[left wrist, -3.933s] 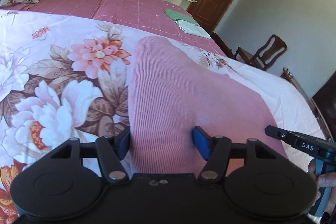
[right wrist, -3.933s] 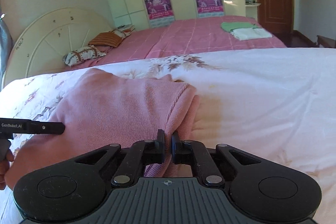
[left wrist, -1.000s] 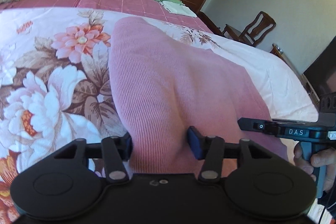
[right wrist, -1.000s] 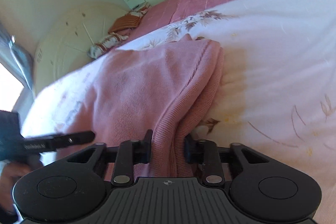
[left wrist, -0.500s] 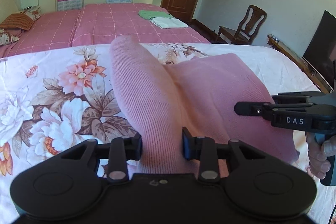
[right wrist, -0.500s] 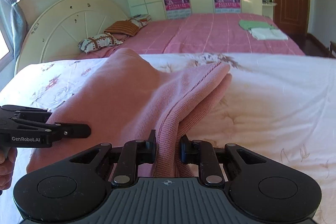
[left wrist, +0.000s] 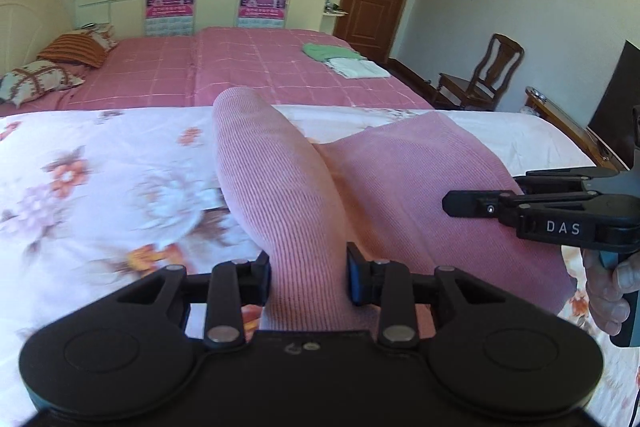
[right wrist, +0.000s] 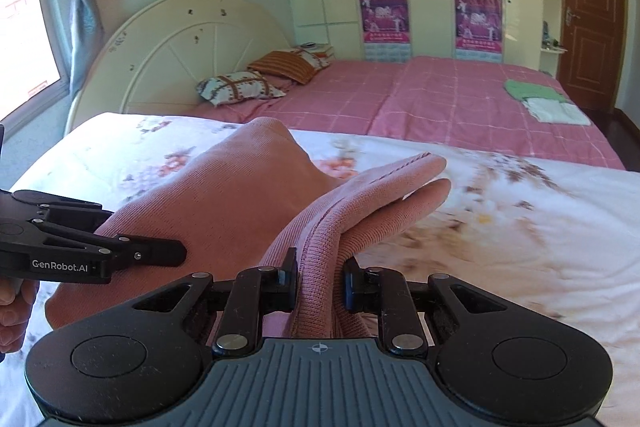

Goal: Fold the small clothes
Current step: 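Fold the strip end toward the left tool while the left tool pinches the strip, then press the folded bundle flat with both open tools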

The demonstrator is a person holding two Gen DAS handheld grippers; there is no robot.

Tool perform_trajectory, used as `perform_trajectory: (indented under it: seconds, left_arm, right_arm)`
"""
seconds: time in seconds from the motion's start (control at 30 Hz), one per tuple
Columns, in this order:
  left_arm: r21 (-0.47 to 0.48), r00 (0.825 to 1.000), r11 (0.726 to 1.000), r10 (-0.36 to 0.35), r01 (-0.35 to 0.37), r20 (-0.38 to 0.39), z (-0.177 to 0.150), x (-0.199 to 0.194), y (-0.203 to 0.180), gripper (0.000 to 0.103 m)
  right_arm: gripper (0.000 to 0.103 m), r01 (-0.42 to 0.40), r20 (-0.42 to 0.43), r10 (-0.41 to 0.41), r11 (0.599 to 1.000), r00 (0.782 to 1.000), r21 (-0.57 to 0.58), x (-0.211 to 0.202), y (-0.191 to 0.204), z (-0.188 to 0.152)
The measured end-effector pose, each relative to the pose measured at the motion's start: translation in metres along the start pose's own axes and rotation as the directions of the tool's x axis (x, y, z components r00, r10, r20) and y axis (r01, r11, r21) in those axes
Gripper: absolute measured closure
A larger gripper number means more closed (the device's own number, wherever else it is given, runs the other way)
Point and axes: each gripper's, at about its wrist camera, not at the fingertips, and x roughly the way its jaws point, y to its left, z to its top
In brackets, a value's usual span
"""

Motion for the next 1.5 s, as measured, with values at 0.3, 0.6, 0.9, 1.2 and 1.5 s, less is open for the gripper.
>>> perform_trajectory:
  seconds: [0.3,0.6,0.9,1.2,1.5]
  left_arm:
    - [-0.084,0.996,0.992,0.090,-0.090,-0.008,-0.043,-0.068,0.119,0.071]
    - [-0.163,0.994,0.980,0.108,-0.112,-0.031,-0.097,-0.068,0.177,0.039]
    - [-0.106,0.983,0.985,0.149,-0.138,0.109,-0.093,-0.110,0.189,0.061]
    - [0.022,0.996,0.997,0.075,-0.074,-0.054,-0.074,-0.034,0.170,0.055]
    - [0.035,0.992,0.992,0.117,-0.118,0.043,-0.113,-0.110,0.161,0.057]
  right_arm:
    - [0.083,-0.129,-0.025,0.128,0.991,0.991,-0.043,0.069,0.123,0.008]
    - [0.083,-0.098,-0.135,0.102,0.995,0.986,0.036,0.125,0.160,-0.035]
    - [0.056,-0.010,-0.089,0.027,0.983,0.996,0.185,0.103,0.124,-0.045]
    - [0.087,0.007,-0.163,-0.003,1.000,0.987,0.024,0.140,0.138,-0.017]
    - [0.049,-0.002,-0.118,0.008,0.999,0.993,0.050,0.078,0.139,-0.035]
